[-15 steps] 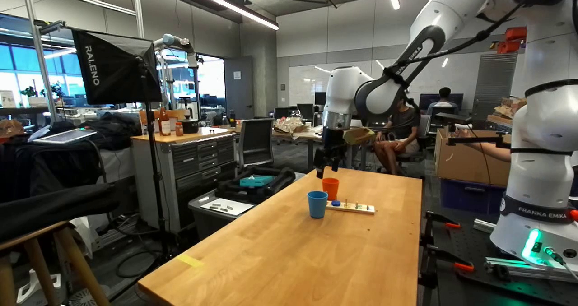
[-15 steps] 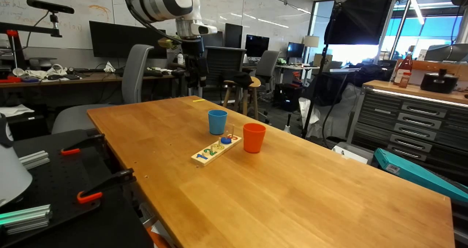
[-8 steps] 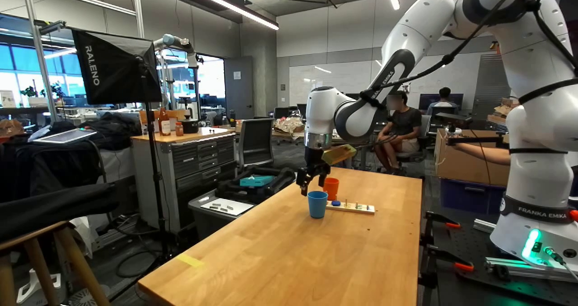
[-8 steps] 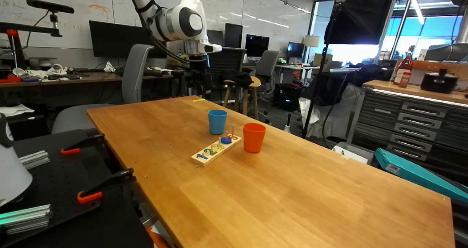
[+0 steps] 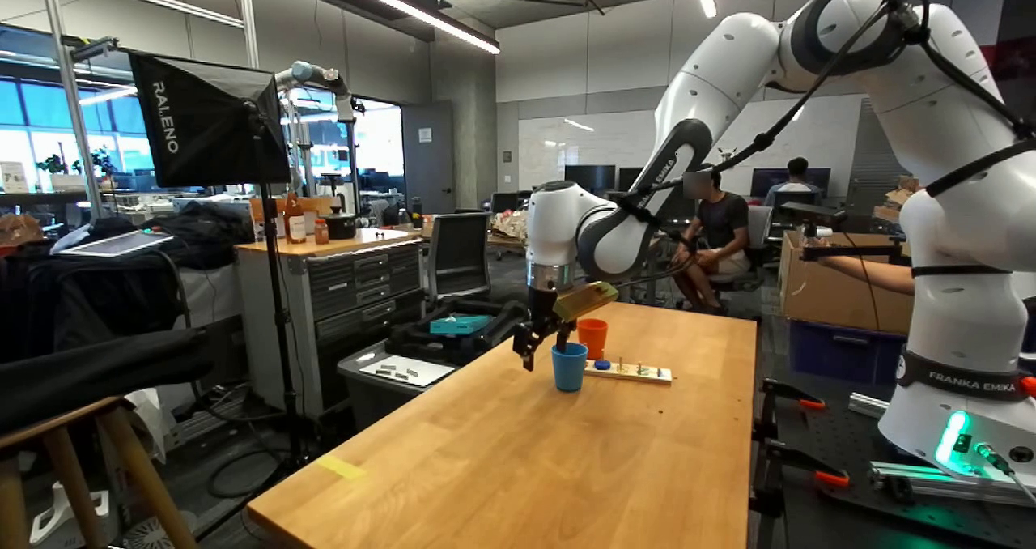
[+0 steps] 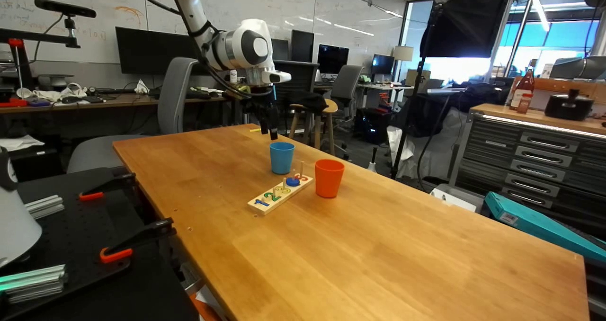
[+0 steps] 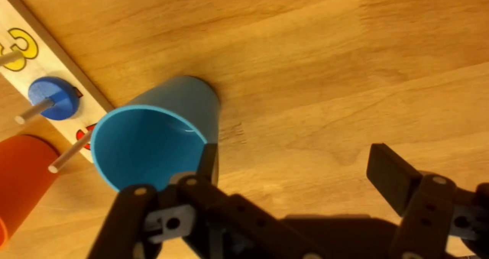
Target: Put the blue cup in the orange one
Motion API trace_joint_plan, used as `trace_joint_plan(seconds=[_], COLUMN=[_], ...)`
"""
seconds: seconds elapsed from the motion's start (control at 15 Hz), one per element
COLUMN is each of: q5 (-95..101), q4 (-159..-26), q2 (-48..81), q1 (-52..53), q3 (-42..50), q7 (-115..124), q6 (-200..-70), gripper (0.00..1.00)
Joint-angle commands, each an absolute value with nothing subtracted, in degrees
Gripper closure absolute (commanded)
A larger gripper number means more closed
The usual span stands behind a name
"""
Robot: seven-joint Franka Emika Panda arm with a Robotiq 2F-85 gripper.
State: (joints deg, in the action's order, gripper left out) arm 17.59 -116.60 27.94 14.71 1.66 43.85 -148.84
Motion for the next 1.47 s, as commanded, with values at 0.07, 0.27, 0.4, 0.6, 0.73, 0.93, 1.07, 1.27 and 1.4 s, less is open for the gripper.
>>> trace_joint_plan(seconds=[0.07,0.27,0.4,0.6,0.73,0.93,1.07,1.27,1.4], q5=[17.3,17.6,18.0,18.0,17.7,17.4,17.4,17.3,17.2], q4=[-111.5,-111.0,-111.3,-111.9,-112.0,-111.9,-111.8,-111.6,-111.5], q2=[30.7,31.2,31.4,32.2,32.8,33.6,33.8,33.6,33.4], q1=[16.6,16.4,16.3,16.2,16.3,16.2,16.2,16.1,16.0], q3=[4.8,5.9,6.8,7.2,7.1,7.1,7.1,7.1,7.0], q7=[44.8,44.9,45.1,44.6,44.6,44.2,44.1,43.7,43.5], q6=[-146.3,-145.5,-145.4,-145.7,-146.0,-146.0,-146.0,-145.9,-145.8], gripper=[0.0,0.0,0.0,0.25,0.34,0.58,0.73,0.92,0.96])
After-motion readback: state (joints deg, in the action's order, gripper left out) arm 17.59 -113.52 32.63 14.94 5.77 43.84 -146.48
